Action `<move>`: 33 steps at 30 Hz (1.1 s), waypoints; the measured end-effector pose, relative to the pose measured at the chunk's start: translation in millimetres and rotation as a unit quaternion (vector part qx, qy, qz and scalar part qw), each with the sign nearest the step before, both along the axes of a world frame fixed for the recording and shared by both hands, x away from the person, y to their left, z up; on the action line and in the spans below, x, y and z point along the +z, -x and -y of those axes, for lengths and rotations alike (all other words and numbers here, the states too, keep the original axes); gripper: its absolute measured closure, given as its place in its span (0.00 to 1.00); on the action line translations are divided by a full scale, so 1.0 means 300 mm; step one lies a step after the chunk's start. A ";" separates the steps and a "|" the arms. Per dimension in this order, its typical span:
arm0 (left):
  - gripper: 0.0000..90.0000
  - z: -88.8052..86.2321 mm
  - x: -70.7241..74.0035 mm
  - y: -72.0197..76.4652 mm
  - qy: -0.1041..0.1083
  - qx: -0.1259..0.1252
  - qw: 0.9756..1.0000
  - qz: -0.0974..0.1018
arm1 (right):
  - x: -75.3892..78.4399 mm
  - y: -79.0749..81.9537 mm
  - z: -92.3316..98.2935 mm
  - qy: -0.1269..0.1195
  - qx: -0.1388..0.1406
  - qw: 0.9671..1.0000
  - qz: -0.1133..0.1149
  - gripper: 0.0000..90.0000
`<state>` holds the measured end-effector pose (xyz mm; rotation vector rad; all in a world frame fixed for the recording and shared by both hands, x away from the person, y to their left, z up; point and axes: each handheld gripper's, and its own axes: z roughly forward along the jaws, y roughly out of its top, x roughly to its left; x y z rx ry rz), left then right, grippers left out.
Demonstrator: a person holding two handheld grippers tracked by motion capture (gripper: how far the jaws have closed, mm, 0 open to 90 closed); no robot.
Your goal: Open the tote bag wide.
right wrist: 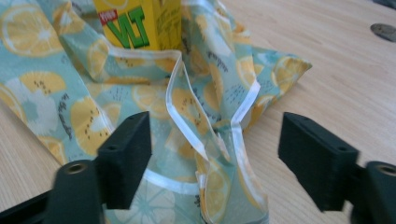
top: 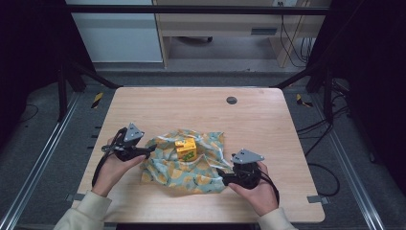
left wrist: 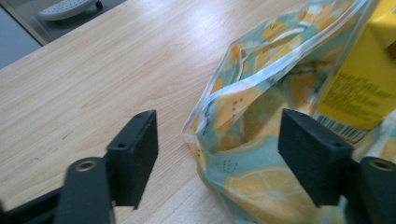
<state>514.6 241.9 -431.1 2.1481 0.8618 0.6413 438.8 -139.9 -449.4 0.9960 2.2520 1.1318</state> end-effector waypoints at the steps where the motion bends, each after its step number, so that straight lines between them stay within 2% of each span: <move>1: 0.30 0.000 0.010 0.004 0.004 0.000 1.000 -0.001 | 0.000 0.000 0.000 0.000 0.000 1.000 0.000 0.26; 2: 0.24 0.000 0.019 0.009 0.012 -0.001 1.000 -0.003 | 0.010 0.002 0.001 -0.006 -0.003 1.000 0.001 0.21; 8: 0.16 -0.017 0.064 0.044 0.023 0.001 1.000 -0.004 | 0.027 0.005 0.021 -0.017 -0.023 1.000 0.009 0.15; 13: 0.13 -0.051 0.073 0.068 0.025 0.007 1.000 -0.004 | 0.034 0.009 0.061 -0.021 -0.046 0.999 0.011 0.11; 14: 0.12 -0.061 0.073 0.071 0.025 0.009 1.000 -0.003 | 0.036 0.011 0.088 -0.025 -0.058 0.998 0.013 0.10; 20: 0.11 -0.115 0.072 0.077 0.031 0.021 0.999 -0.004 | 0.034 0.014 0.151 -0.032 -0.082 0.996 0.014 0.09; 24: 0.10 -0.157 0.059 0.076 0.032 0.034 0.999 -0.007 | 0.028 0.017 0.193 -0.030 -0.097 0.995 0.010 0.09; 33: 0.09 -0.242 -0.011 0.062 0.031 0.060 0.997 -0.026 | 0.001 0.020 0.273 -0.031 -0.123 0.992 -0.006 0.07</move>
